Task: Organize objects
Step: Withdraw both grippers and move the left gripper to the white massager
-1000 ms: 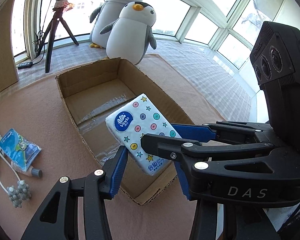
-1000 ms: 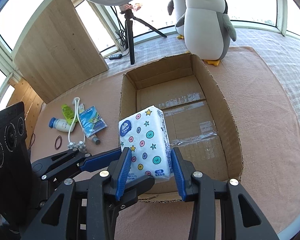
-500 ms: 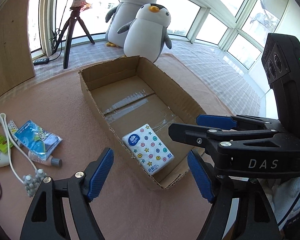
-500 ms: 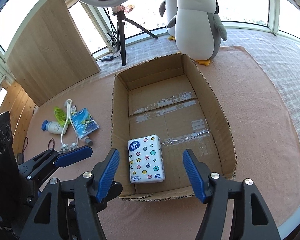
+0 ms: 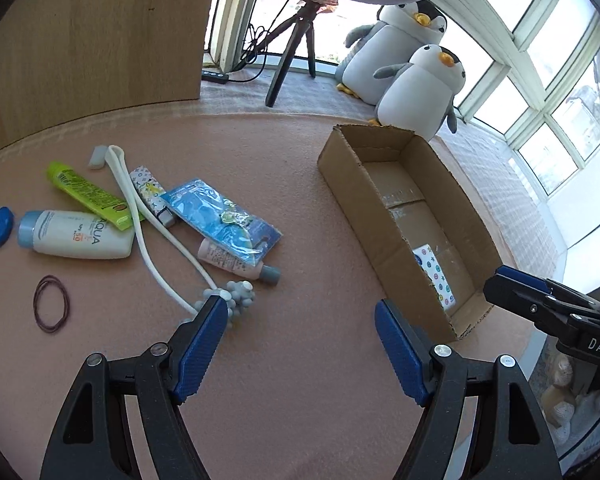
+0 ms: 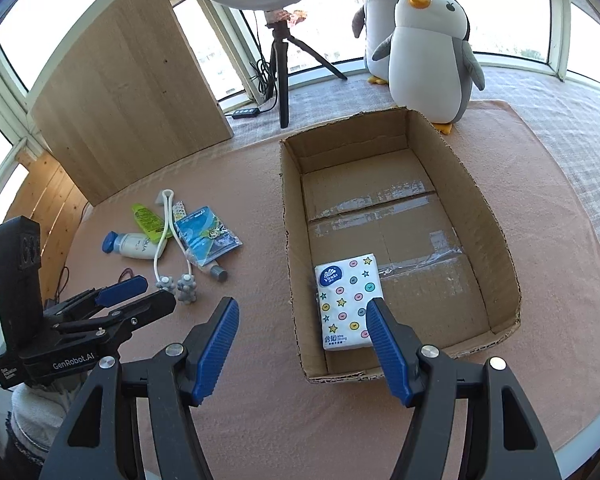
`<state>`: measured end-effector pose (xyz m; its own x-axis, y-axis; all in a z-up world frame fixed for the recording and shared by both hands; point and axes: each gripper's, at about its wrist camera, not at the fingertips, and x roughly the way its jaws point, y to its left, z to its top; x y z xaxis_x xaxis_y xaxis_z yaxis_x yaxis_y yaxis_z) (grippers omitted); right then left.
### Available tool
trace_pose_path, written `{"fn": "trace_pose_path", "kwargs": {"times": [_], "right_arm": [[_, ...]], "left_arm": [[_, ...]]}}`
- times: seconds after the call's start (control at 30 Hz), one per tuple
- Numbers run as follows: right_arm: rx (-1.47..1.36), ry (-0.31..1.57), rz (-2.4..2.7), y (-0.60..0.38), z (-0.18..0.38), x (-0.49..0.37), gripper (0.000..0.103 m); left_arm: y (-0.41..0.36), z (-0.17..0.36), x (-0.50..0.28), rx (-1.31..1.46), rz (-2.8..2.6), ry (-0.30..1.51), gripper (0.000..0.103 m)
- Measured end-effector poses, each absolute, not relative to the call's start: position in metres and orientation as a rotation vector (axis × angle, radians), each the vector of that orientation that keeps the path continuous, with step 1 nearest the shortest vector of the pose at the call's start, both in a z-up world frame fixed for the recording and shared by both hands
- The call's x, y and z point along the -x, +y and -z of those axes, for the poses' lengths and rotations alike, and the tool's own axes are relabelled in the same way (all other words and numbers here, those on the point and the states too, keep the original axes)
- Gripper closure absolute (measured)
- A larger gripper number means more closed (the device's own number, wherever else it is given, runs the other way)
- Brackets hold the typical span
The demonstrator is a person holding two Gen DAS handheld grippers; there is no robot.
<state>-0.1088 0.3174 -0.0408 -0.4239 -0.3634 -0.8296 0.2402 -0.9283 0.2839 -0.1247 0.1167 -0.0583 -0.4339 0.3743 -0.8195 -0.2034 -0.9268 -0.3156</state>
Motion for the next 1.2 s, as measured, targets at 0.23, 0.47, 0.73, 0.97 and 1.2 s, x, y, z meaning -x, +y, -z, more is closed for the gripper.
{"fn": "trace_pose_path", "kwargs": {"times": [0.23, 0.47, 0.73, 0.97, 1.2], "right_arm": [[-1.430, -0.156, 2.361, 0.291, 0.047, 0.091, 0.041], [-1.460, -0.152, 2.339, 0.277, 0.056, 0.077, 0.041], [-1.489, -0.152, 2.348, 0.274, 0.060, 0.066, 0.041], [-1.502, -0.157, 2.355, 0.272, 0.062, 0.064, 0.041], [-1.517, -0.146, 2.324, 0.258, 0.068, 0.069, 0.041]], "left_arm": [[0.067, 0.073, 0.144, 1.517, -2.449, -0.334, 0.025], [0.045, 0.091, 0.166, 1.590, -2.461, -0.349, 0.043], [0.046, 0.113, 0.181, 1.637, -2.417, -0.326, 0.068], [0.046, 0.127, 0.172, 1.641, -2.382, -0.280, 0.081], [0.037, 0.136, 0.151, 1.631, -2.351, -0.316, 0.084]]}}
